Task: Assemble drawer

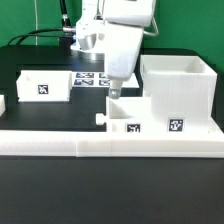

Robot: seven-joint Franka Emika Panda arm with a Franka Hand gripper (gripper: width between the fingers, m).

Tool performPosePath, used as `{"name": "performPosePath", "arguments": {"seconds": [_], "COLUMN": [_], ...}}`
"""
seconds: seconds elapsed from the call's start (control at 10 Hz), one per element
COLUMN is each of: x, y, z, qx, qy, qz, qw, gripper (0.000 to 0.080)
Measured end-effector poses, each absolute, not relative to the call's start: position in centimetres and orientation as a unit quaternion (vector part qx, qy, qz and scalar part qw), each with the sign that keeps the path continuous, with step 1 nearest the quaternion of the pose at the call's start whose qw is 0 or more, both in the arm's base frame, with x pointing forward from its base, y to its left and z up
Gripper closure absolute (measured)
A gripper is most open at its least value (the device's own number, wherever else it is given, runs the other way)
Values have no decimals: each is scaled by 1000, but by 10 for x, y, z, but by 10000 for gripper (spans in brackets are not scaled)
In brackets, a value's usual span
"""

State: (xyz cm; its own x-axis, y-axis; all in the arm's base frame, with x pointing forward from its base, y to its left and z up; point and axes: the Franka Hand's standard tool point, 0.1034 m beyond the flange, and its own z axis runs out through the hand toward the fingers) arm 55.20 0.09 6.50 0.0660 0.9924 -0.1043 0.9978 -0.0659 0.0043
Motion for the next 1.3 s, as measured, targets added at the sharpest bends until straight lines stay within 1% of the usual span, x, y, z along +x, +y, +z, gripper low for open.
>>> {"name": "performPosePath", "arguments": {"seconds": [0.1, 0.4, 0.5, 0.7, 0.8, 0.9, 1.0, 1.3], "x": [549, 548, 549, 547, 547, 544, 542, 543], "y": [-10, -17, -23, -60, -68, -76, -79, -50], "z": [67, 66, 66, 53, 49, 44, 39, 30], "qx": [727, 726, 714, 699, 697, 692, 695, 703], "qy": [685, 686, 699, 715, 717, 721, 717, 707], "qz": [-41, -41, -35, -7, -3, 9, 22, 27], "qw": [36, 35, 27, -8, -18, -36, -49, -65], "gripper": [151, 151, 151, 151, 151, 151, 151, 151]}}
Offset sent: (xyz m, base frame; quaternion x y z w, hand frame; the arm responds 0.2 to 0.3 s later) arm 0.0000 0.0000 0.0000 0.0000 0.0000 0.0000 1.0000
